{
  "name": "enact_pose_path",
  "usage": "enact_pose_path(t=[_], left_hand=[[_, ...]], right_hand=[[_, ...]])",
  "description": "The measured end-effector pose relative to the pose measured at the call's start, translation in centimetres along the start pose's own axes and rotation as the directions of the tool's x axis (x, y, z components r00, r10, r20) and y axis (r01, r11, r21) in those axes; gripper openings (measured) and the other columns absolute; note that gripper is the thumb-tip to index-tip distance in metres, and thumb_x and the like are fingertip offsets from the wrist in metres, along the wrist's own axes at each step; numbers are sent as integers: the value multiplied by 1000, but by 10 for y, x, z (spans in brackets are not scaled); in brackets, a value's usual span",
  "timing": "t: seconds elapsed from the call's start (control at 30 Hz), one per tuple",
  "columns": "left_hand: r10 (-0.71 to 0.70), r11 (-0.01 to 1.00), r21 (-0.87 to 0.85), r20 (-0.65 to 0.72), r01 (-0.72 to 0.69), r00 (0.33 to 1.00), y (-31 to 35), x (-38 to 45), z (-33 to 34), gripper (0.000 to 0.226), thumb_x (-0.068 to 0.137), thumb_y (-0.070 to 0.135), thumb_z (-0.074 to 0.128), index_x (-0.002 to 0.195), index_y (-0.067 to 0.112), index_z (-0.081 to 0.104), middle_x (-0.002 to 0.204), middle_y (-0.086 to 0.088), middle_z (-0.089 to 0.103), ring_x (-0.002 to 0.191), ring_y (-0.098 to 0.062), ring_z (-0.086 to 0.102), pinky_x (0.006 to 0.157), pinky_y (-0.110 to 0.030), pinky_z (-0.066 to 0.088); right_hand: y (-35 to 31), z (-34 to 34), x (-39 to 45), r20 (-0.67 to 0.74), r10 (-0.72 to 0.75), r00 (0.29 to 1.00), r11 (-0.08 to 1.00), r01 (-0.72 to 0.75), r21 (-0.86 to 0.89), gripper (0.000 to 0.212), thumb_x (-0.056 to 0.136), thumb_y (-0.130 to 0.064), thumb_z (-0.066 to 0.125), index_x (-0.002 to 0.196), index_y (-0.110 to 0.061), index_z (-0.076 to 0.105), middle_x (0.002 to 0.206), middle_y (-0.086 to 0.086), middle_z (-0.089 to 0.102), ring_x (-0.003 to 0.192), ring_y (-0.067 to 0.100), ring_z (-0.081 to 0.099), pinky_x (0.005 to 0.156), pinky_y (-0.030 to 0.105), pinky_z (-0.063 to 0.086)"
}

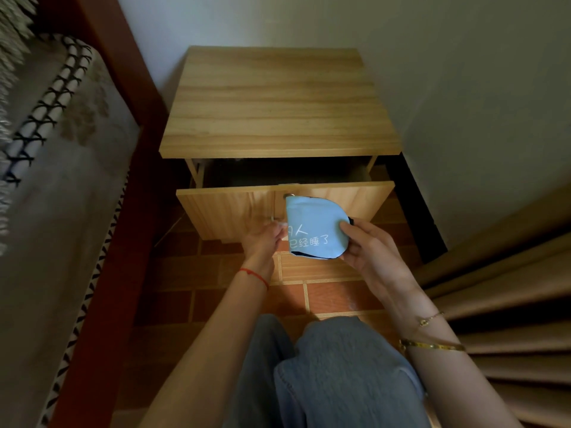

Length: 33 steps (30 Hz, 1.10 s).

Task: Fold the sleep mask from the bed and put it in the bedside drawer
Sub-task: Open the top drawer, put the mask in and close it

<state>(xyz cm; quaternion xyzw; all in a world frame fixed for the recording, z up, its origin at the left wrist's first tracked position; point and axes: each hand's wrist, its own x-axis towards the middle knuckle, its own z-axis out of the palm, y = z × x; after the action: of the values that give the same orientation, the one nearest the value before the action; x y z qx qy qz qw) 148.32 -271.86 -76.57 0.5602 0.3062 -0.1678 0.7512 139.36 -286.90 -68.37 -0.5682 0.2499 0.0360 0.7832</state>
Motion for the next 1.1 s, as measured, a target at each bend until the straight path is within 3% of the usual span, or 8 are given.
enact_pose_path(t=[0.1,0.27,0.47,0.57,0.63,0.83,0.97,1.1], left_hand=[[-11,1000,-11,-48,11,999,-3,-13,-5,11,82,5,70,75,10,64,70,-3,66,61,-10,63,47,-15,52],[-13,1000,-1,-108,13,994,-13,-31,-13,20,84,11,70,68,13,58,65,1,60,59,-9,57,38,-12,46],[-70,997,30,-140,75,988,-36,-32,-27,4,83,5,69,81,1,68,73,-4,65,56,-8,58,40,-13,45],[-61,997,36,-157,67,986,-44,-32,-31,19,81,1,68,98,-7,69,68,-3,63,42,0,55,39,-12,42],[-53,998,31,-152,59,987,-46,-31,-33,20,81,0,66,99,-8,69,65,-3,62,39,0,55,35,-10,40],[-121,992,-26,4,121,993,-47,-33,-45,14,86,6,65,100,3,66,95,-11,71,82,-16,67,75,-26,54],[-118,989,105,138,104,983,-30,-52,-57,28,93,17,59,117,4,62,104,-11,74,90,-21,72,87,-33,56],[-29,978,205,234,-20,972,0,-84,-63,28,97,33,51,113,15,65,100,-6,77,90,-16,74,87,-34,57]], right_hand=[[1,2,-4,3,2,1000,1000,-2,-2,35,91,-17,60,123,-2,57,115,16,69,104,25,68,83,34,55],[6,5,-8,4,5,1000,1000,-5,-7,31,91,-17,60,120,-4,59,116,15,69,104,25,69,84,34,56],[12,6,-8,-24,37,999,999,-38,-16,40,89,-20,64,125,-7,54,122,13,65,107,24,67,92,39,55],[14,6,-8,-27,38,999,999,-39,-26,29,89,-21,64,116,-13,57,121,12,65,107,23,67,91,38,55],[16,6,-7,-26,46,999,998,-47,-34,39,89,-21,64,125,-9,54,123,13,64,109,25,66,95,41,53],[19,8,-5,-26,68,997,998,-68,-15,43,89,-20,64,128,-8,52,123,13,64,109,26,66,96,43,52],[18,10,-5,0,54,999,998,-54,-19,12,89,-20,64,101,-20,62,116,10,69,104,22,69,87,35,57],[13,11,-4,0,42,999,999,-42,-8,11,88,-19,64,99,-20,62,114,10,70,103,23,69,85,35,57]])
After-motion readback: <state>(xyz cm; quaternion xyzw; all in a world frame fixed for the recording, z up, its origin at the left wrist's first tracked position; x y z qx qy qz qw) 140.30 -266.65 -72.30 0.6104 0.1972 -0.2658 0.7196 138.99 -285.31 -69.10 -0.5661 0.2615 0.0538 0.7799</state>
